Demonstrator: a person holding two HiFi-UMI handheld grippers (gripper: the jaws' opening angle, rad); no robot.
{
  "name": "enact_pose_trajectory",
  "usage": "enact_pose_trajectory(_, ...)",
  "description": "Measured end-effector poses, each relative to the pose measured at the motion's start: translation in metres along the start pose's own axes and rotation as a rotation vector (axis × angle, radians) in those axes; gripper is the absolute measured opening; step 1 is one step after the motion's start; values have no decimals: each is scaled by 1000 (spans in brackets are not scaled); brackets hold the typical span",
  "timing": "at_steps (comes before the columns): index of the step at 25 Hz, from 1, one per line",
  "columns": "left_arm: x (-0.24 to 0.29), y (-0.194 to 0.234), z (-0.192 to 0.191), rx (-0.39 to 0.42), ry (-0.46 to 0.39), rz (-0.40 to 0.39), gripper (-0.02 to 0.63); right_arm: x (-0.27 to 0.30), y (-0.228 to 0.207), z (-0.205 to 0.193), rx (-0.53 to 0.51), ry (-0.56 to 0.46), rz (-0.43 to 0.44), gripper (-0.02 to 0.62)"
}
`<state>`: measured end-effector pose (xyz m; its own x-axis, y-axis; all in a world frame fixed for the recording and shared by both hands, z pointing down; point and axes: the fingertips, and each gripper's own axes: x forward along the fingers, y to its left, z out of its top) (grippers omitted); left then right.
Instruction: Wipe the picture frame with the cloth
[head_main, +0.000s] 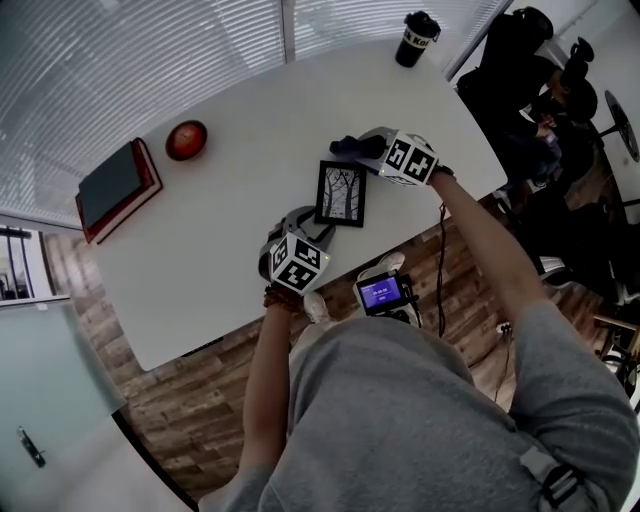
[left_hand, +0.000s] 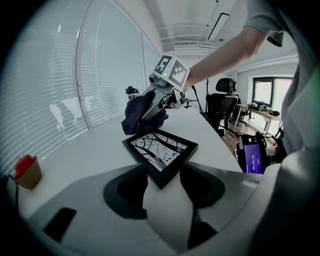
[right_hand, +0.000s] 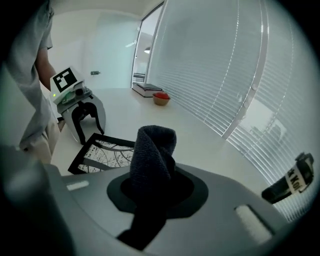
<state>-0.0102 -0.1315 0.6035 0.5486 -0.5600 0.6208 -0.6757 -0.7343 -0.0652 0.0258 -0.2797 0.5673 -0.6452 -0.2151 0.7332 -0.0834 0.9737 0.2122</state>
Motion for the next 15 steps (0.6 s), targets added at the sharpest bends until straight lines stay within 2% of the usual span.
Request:
enact_pose_trajectory(6, 0, 0, 0, 2, -1, 0, 202, 16, 21, -12, 94, -22, 47, 81)
enact_pose_trajectory(12, 0, 2, -2, 1, 0, 0, 202, 20, 31, -11, 131, -22, 41, 80)
enact_pose_trajectory(15, -1, 3, -4, -1, 1, 0, 202, 22, 35, -9, 118, -13, 41, 78)
